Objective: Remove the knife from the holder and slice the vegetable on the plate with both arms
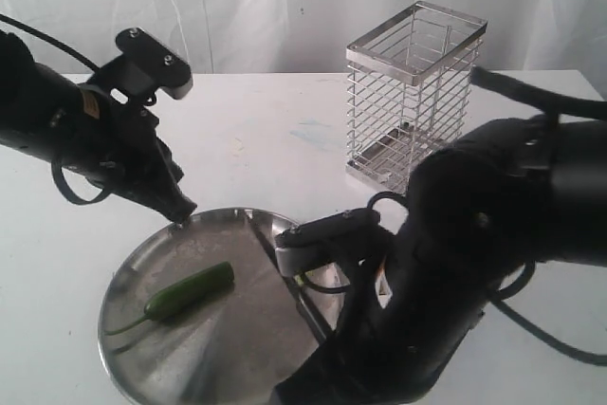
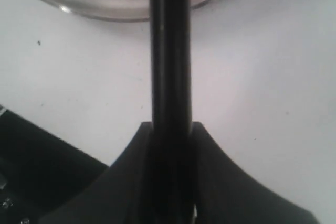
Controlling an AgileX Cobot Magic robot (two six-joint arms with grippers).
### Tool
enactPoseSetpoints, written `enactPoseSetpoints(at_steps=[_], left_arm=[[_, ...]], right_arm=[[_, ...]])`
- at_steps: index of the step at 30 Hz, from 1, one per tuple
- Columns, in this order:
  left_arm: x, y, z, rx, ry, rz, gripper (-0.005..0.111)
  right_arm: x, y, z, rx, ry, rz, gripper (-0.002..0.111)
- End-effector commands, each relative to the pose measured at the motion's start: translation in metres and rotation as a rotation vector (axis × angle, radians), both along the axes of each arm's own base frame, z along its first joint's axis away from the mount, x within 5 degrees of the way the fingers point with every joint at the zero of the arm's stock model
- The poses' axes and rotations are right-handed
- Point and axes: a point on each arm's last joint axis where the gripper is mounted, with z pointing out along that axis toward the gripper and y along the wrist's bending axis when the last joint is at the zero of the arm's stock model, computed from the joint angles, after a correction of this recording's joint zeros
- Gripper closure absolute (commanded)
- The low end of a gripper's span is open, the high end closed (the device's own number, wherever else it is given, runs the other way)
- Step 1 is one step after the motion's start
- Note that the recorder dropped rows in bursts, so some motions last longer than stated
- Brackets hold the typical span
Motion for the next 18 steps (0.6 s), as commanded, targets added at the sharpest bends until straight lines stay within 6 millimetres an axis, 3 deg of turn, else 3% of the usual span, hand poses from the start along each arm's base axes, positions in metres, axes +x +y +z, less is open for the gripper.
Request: enactPoseSetpoints(at_steps=[1, 6, 11, 18], left_arm=[[0.011, 0.025, 0.004, -0.059, -0.031, 0.152, 0.107], [0.018, 0.056, -0.016, -0.159, -0.065, 0.323, 0.107], [0.015, 0.060, -0.043, -0.231, -0.093, 0.399, 0.107], [0.012, 0.061, -0.033, -0.329, -0.115, 0.476, 0.107]], right_arm=[[0.011, 0.018, -0.011, -0.050, 0.085, 0.066, 0.108], [0.026, 0.036, -0.008, -0.028, 0.067, 0.068, 0.108], [0.032, 0.038, -0.005, -0.027, 0.011, 0.087, 0.108], [0.034, 0.037, -0.005, -0.033, -0.012, 0.096, 0.108]])
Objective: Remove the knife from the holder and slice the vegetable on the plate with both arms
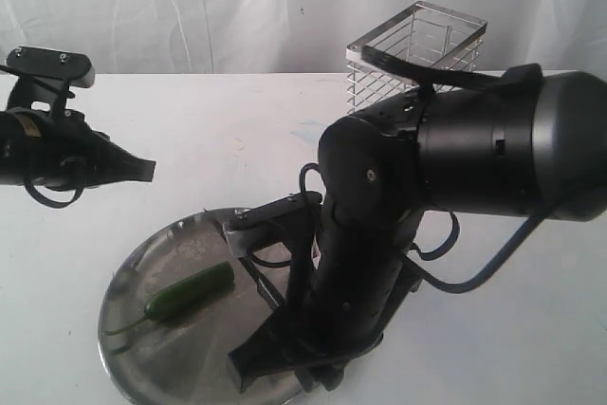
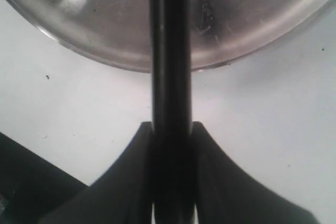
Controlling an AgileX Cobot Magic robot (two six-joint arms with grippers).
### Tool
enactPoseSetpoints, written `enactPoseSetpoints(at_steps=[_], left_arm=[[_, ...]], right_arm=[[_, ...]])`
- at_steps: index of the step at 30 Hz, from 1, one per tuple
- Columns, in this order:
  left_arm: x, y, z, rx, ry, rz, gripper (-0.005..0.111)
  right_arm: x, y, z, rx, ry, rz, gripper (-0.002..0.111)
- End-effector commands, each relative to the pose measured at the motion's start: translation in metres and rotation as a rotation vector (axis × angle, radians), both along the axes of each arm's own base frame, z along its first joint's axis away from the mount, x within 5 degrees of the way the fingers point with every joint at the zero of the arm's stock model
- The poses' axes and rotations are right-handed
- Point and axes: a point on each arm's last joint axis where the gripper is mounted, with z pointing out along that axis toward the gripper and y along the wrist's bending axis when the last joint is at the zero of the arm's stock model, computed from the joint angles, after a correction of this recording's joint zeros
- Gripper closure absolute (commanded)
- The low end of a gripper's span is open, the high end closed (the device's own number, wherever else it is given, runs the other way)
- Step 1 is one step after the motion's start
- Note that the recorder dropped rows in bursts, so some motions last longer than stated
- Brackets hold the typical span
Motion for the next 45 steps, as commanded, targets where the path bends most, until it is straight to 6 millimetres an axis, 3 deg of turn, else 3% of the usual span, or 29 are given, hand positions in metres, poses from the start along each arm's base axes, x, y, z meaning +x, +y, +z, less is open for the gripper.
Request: enactPoseSetpoints(at_steps=[1, 8, 20, 23, 25, 30, 37, 42, 45], left_arm=[[-0.008, 0.001, 0.006, -0.045, 0.020, 0.031, 0.107], [-0.026, 0.002, -0.002, 0.029, 0.222, -0.033, 0.107], [-0.045, 0.003, -0.013, 0.069, 0.455, -0.068, 0.107], [-0.047, 0.000, -0.013, 0.019, 0.481, -0.060, 0.107], [-0.048, -0.009, -0.011, -0.040, 0.476, -0.157, 0.107], [-0.041, -0.036, 0.007, -0.231, 0.244, -0.437, 0.107], [-0.016, -0.038, 0.000, -0.308, 0.140, -0.320, 0.107], [0.003, -0.056, 0.010, -0.353, 0.085, -0.526, 0.107], [0.010, -0.057, 0.001, -0.327, 0.094, -0.535, 0.107]], right_arm=[[0.004, 0.002, 0.002, 0.022, -0.038, 0.009, 0.108], [0.009, 0.007, 0.002, 0.093, -0.100, -0.012, 0.108], [0.002, -0.005, -0.025, 0.077, -0.112, -0.016, 0.108], [-0.001, -0.005, -0.024, 0.087, -0.091, -0.013, 0.108], [-0.004, -0.005, -0.022, 0.098, -0.071, 0.020, 0.108], [-0.010, -0.009, -0.020, 0.060, -0.026, 0.071, 0.108], [-0.005, -0.001, -0.010, 0.087, -0.023, 0.066, 0.108], [0.004, 0.012, -0.018, 0.010, 0.061, 0.064, 0.108], [0.011, 0.016, -0.023, -0.011, 0.048, -0.016, 0.108]])
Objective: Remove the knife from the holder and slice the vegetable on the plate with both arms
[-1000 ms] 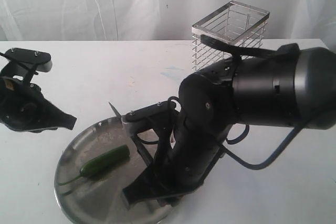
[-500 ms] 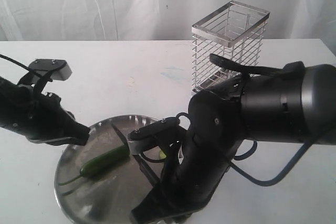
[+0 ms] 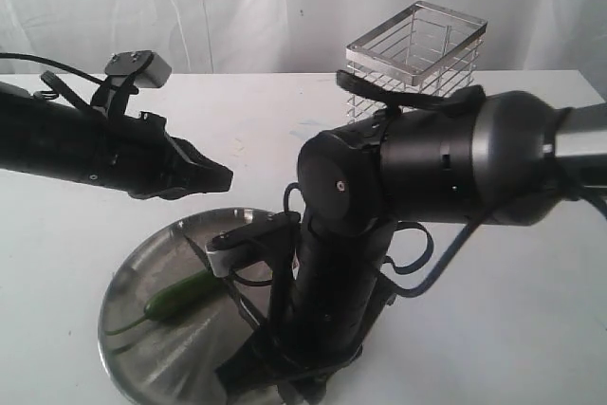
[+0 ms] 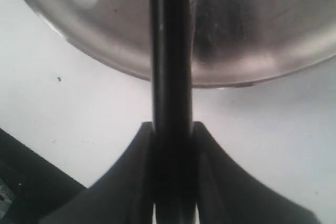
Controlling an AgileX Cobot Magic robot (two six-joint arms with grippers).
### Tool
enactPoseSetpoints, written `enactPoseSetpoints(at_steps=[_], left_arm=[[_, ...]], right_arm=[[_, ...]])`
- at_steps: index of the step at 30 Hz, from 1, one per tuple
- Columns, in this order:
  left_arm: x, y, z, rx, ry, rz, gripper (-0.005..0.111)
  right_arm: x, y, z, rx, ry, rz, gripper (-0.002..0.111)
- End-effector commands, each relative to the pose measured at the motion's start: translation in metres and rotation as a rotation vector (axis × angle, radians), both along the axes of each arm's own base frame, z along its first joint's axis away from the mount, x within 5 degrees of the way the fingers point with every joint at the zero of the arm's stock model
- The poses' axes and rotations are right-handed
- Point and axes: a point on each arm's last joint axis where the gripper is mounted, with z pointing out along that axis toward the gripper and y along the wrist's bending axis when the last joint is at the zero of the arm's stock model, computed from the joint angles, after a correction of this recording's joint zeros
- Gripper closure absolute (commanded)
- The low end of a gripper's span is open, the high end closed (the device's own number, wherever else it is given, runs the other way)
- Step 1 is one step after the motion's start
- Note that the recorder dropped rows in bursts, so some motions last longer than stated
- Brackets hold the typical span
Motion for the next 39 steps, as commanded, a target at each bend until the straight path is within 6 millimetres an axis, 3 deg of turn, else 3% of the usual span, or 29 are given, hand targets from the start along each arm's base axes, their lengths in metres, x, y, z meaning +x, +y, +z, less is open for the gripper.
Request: enactPoseSetpoints(at_steps=[1, 7, 21, 39], left_arm=[[0.006, -0.003, -0.010, 0.004, 0.008, -0.023, 0.107], [0.014, -0.001, -0.028, 0.062, 0.017, -0.020, 0.107], [0.018, -0.002, -0.047, 0.089, 0.051, -0.043, 0.107], [0.018, 0.002, -0.056, 0.181, 0.045, -0.062, 0.107]], right_arm=[[0.008, 0.003, -0.001, -0.015, -0.016, -0.088, 0.108], [0.009, 0.005, 0.000, -0.007, -0.008, -0.163, 0.108], [0.014, 0.010, 0.001, 0.050, -0.054, -0.191, 0.108], [0.020, 0.014, 0.003, 0.106, -0.115, -0.204, 0.108]])
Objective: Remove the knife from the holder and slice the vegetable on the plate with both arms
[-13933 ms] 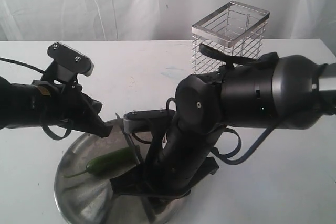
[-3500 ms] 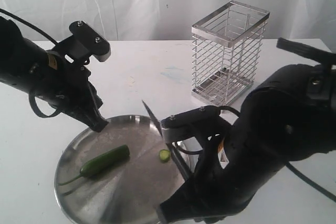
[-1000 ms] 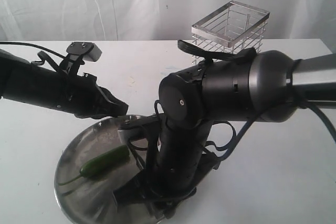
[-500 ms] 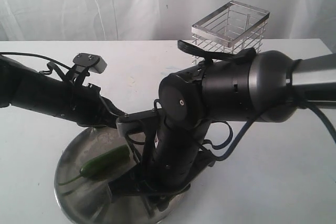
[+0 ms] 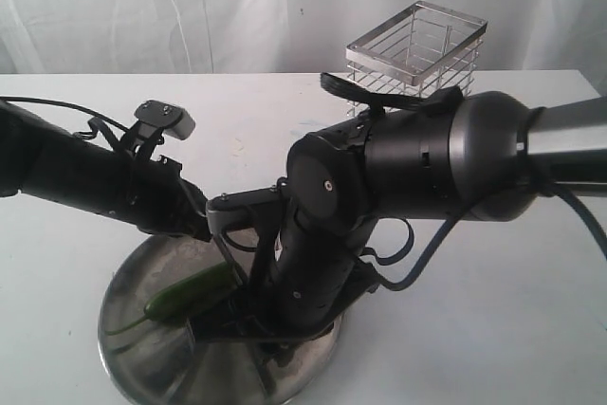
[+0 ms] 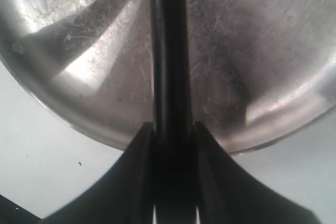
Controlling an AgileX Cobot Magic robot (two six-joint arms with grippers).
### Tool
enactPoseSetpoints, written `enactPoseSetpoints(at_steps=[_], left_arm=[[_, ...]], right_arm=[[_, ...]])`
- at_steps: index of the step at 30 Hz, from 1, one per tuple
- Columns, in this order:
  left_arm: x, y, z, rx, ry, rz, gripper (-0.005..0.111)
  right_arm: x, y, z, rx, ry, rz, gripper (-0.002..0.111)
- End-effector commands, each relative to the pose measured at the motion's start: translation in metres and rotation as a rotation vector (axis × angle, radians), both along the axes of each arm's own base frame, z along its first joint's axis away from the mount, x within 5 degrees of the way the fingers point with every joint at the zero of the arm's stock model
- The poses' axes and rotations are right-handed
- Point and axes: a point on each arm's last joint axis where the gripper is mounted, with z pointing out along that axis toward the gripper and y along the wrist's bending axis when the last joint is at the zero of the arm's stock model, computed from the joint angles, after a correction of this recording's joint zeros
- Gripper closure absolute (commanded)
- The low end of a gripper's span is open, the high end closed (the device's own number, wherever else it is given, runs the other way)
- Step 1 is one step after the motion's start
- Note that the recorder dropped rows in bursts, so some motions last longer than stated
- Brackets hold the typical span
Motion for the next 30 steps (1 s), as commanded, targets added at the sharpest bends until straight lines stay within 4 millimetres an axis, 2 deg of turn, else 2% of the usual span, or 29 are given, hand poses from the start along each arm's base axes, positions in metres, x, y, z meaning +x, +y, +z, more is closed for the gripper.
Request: enactPoseSetpoints(at_steps=[1, 10, 19, 26, 30], left_arm=[[0.000, 0.002, -0.004, 0.034, 0.012, 0.013, 0.107], [0.003, 0.002, -0.001, 0.013, 0.011, 0.053, 0.107], [0.002, 0.001, 0.000, -0.011, 0.022, 0.051, 0.107], [0.002, 0.000, 0.000, -0.021, 0.023, 0.060, 0.107], [0.002, 0.000, 0.003, -0.034, 0.020, 0.071, 0.107]], right_arm=[[0.003, 0.000, 0.003, 0.016, -0.032, -0.002, 0.108], [0.003, 0.000, 0.003, 0.013, -0.031, 0.000, 0.108], [-0.008, -0.007, 0.026, 0.051, -0.105, 0.012, 0.108], [-0.019, -0.020, 0.005, 0.016, -0.066, -0.018, 0.108], [-0.027, -0.018, -0.005, 0.045, -0.079, -0.047, 0.108]])
